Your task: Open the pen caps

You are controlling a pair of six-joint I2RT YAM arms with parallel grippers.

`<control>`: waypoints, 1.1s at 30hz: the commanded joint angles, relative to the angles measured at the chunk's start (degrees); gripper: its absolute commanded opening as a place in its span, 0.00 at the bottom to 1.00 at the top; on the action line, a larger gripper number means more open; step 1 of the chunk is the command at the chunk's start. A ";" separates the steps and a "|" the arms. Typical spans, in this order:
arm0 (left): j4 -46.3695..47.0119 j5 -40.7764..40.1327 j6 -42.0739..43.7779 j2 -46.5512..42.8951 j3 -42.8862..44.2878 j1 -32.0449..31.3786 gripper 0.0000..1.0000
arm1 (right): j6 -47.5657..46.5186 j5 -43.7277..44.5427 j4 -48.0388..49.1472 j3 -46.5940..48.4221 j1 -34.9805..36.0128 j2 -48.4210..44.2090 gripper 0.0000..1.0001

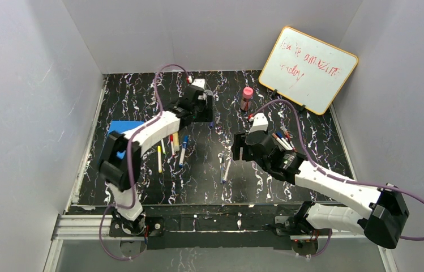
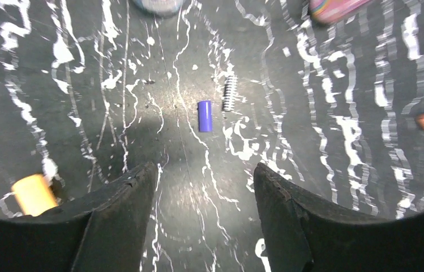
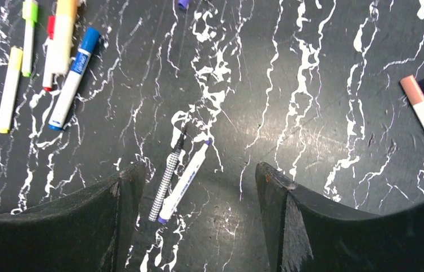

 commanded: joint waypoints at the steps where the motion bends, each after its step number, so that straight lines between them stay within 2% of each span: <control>1: -0.54 -3.14 -0.20 -14.89 -4.71 -0.34 0.64 | -1.89 1.62 -0.19 4.12 -0.16 -0.07 0.79; 8: 0.38 -8.23 1.22 -37.63 -19.79 -1.61 0.77 | -2.91 1.84 -0.28 5.23 -0.11 1.71 0.78; 11: 0.97 -11.13 2.37 -46.69 -26.31 -1.79 0.88 | -4.46 2.70 -0.52 7.05 -0.13 3.61 0.79; 13: 1.15 -12.06 3.33 -51.84 -30.56 -1.80 0.98 | -5.14 3.13 -1.22 8.60 -0.15 5.08 0.79; 19: 1.12 -8.88 4.44 -58.85 -37.69 -1.72 0.98 | -2.17 3.47 -8.22 13.18 -2.75 11.09 0.77; 24: 4.49 -3.93 2.96 -60.70 -42.97 -1.71 0.96 | 2.42 -5.05 -9.98 11.99 -13.58 12.07 0.74; 30: 4.86 -2.08 2.86 -60.95 -43.73 -1.72 0.95 | 8.60 -17.66 -6.45 3.81 -35.21 4.24 0.71; 33: 4.13 -1.76 2.84 -61.65 -43.72 -1.72 0.94 | 8.34 -17.90 -6.22 1.20 -39.65 1.80 0.70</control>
